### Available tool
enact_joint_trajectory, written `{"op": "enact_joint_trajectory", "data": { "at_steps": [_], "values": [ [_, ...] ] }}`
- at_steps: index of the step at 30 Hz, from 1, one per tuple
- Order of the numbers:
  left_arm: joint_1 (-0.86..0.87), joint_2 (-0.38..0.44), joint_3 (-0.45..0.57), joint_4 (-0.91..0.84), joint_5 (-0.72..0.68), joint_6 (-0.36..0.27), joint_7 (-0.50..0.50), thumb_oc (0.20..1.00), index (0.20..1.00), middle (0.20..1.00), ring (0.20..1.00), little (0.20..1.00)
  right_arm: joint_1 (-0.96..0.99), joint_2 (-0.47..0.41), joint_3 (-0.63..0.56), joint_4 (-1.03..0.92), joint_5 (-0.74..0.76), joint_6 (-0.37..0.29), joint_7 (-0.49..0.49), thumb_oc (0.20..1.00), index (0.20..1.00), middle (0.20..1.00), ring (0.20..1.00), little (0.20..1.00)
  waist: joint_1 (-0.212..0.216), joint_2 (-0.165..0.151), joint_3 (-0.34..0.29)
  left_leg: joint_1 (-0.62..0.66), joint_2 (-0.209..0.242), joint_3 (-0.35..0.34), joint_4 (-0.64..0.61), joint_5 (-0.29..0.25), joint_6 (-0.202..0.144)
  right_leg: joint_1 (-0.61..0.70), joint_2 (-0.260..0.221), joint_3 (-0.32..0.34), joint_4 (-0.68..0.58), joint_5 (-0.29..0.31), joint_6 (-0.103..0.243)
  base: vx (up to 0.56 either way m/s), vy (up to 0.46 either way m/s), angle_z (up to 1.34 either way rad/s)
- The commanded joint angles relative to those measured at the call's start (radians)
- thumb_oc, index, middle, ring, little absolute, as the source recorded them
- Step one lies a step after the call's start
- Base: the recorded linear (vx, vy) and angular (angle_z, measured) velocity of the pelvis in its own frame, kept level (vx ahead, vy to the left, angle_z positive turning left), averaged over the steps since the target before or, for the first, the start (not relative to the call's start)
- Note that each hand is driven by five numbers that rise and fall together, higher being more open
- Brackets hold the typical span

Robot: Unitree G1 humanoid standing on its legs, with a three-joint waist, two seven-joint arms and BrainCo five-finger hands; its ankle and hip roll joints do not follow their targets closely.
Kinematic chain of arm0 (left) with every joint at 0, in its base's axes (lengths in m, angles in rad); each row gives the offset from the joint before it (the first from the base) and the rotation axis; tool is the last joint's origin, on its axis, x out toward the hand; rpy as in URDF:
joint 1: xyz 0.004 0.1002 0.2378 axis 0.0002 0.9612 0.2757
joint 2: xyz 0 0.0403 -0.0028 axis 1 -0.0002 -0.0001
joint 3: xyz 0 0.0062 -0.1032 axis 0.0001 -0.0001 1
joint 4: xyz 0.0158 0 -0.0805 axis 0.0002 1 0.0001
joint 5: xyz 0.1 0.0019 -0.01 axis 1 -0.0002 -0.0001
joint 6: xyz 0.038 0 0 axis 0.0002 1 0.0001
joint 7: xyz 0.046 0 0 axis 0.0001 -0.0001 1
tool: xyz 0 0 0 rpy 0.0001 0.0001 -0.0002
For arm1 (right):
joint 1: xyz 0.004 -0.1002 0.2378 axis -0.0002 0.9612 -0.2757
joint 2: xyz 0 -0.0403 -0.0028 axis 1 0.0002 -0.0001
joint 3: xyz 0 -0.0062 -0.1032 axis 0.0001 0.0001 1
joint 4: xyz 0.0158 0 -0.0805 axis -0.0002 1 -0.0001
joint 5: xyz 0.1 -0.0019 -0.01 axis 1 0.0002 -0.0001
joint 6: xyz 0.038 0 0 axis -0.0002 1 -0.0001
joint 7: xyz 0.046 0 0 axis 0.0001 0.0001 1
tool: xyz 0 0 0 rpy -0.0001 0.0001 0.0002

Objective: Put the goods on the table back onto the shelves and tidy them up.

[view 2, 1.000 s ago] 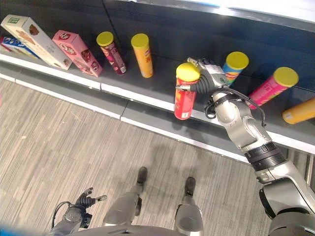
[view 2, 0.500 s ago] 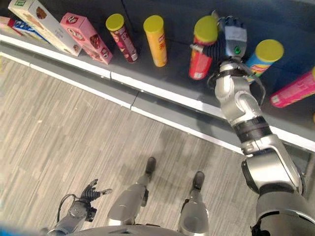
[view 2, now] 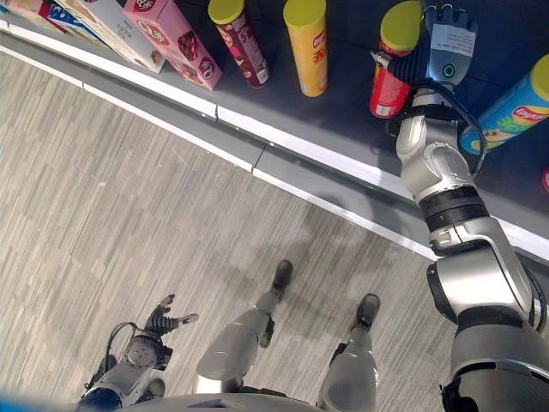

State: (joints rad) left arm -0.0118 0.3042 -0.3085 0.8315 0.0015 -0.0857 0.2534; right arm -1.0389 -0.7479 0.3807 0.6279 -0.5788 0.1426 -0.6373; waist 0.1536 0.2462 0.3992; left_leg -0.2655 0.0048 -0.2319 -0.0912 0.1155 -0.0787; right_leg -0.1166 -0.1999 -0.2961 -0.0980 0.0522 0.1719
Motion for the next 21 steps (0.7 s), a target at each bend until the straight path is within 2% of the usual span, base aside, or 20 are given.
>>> {"op": "enact_joint_trajectory", "data": {
  "at_steps": [1, 11, 19, 20, 21],
  "values": [
    [-0.032, 0.045, -0.063, 0.024, -0.041, -0.013, 0.022, 1.0, 1.0, 1.0, 1.0, 1.0, -0.123, -0.077, 0.066, -0.018, 0.001, -0.018, -0.06, 0.2, 0.2, 0.2, 0.2, 0.2, 0.02, -0.005, -0.033, 0.005, 0.019, 0.031, 0.004, -0.041, -0.038, -0.081, -0.061, 0.095, 0.201, -0.145, 0.019, 0.0, 0.0, 0.0],
    [-0.04, 0.043, -0.052, 0.014, -0.049, -0.016, 0.027, 1.0, 1.0, 1.0, 1.0, 1.0, -0.104, -0.085, 0.067, -0.006, 0.004, -0.01, -0.057, 0.2, 0.2, 0.2, 0.2, 0.2, 0.01, 0.017, -0.021, -0.009, 0.002, 0.032, 0.004, -0.041, -0.034, -0.093, -0.079, 0.106, 0.201, -0.139, 0.025, 0.0, 0.011, 0.0],
    [-0.039, 0.04, -0.051, 0.021, -0.053, -0.016, 0.031, 1.0, 1.0, 1.0, 1.0, 1.0, -0.109, -0.081, 0.078, 0.014, 0.016, -0.011, -0.061, 0.2, 0.2, 0.2, 0.2, 0.2, 0.007, 0.022, -0.014, -0.014, 0.004, 0.031, 0.004, -0.037, -0.035, -0.098, -0.08, 0.105, 0.208, -0.143, 0.023, 0.0, 0.0, 0.0],
    [-0.04, 0.04, -0.051, 0.021, -0.051, -0.015, 0.032, 1.0, 1.0, 1.0, 1.0, 1.0, -0.108, -0.081, 0.076, 0.012, 0.014, -0.009, -0.064, 0.398, 0.398, 0.398, 0.398, 0.398, 0.007, 0.022, -0.013, -0.015, 0.005, 0.03, 0.004, -0.038, -0.035, -0.099, -0.079, 0.106, 0.208, -0.144, 0.023, 0.0, 0.0, 0.0],
    [-0.04, 0.039, -0.051, 0.023, -0.051, -0.014, 0.033, 1.0, 1.0, 1.0, 1.0, 1.0, -0.104, -0.078, 0.073, 0.009, 0.012, -0.007, -0.066, 1.0, 1.0, 1.0, 1.0, 1.0, 0.005, 0.02, -0.012, -0.015, 0.005, 0.03, 0.004, -0.038, -0.035, -0.099, -0.079, 0.105, 0.21, -0.144, 0.023, 0.0, 0.0, 0.0]
  ]
}}
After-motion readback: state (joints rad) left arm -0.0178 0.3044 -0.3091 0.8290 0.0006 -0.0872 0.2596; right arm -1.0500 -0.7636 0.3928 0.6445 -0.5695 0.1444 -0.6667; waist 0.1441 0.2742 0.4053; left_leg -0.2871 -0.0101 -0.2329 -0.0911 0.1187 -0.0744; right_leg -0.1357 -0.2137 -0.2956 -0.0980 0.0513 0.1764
